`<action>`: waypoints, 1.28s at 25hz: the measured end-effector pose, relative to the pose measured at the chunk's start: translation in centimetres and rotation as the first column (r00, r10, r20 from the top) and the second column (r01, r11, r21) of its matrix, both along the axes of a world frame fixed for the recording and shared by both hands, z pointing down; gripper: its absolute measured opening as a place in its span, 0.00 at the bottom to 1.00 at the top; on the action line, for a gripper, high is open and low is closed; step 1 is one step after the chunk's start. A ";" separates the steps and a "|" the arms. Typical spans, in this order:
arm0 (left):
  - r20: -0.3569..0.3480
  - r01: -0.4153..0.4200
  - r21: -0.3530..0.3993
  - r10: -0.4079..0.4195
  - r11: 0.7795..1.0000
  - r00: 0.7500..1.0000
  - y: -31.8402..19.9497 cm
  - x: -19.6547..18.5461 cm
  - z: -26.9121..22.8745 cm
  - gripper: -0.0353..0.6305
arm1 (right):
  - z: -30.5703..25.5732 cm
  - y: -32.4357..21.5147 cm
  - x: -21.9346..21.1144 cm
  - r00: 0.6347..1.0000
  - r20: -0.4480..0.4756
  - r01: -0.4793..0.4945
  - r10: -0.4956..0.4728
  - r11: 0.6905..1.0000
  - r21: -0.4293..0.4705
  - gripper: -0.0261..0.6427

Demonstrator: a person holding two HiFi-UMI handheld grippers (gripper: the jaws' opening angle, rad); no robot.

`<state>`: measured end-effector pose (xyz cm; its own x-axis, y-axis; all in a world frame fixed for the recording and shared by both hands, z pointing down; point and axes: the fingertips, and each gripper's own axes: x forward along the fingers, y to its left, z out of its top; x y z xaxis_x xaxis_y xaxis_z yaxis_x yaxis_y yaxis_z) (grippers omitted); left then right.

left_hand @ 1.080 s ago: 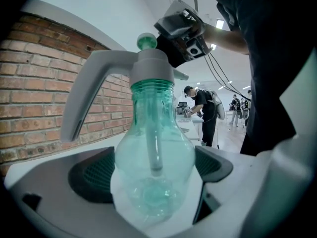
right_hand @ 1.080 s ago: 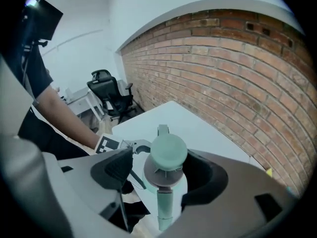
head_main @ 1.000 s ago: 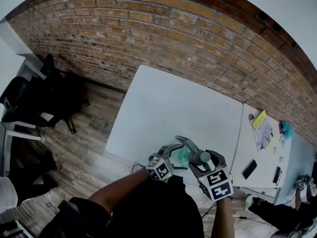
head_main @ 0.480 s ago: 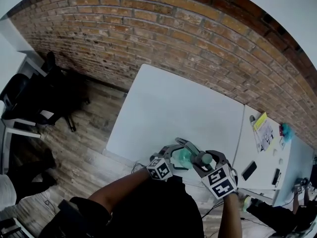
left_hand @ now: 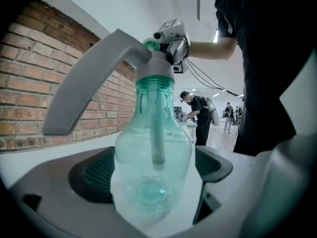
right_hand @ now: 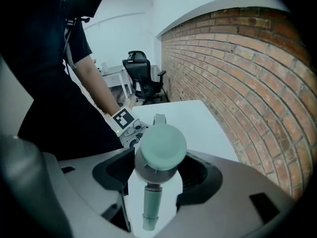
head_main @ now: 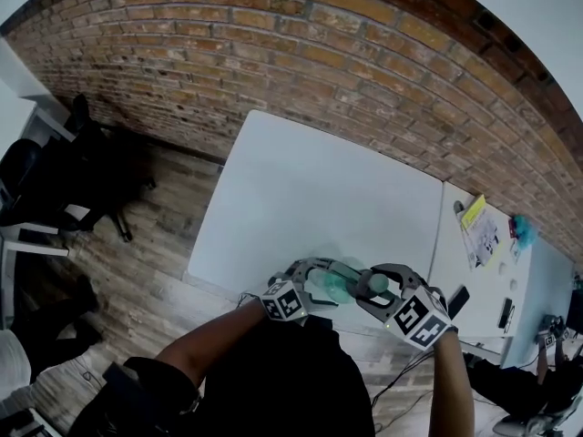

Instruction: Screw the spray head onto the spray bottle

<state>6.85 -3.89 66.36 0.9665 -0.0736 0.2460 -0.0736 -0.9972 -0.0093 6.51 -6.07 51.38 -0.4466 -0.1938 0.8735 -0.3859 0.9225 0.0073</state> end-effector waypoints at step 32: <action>-0.081 -0.036 -0.022 0.034 0.999 0.996 -0.6 0.2 2.0 0.79 | -0.1 1.1 -0.2 0.855 0.008 0.518 -0.518 0.855 -0.004 0.45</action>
<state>7.02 -4.47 68.37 0.9850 -0.0349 0.1688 -0.0386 -0.9991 0.0189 6.35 -4.93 51.31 -0.4865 0.0723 0.8707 0.1477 0.9890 0.0004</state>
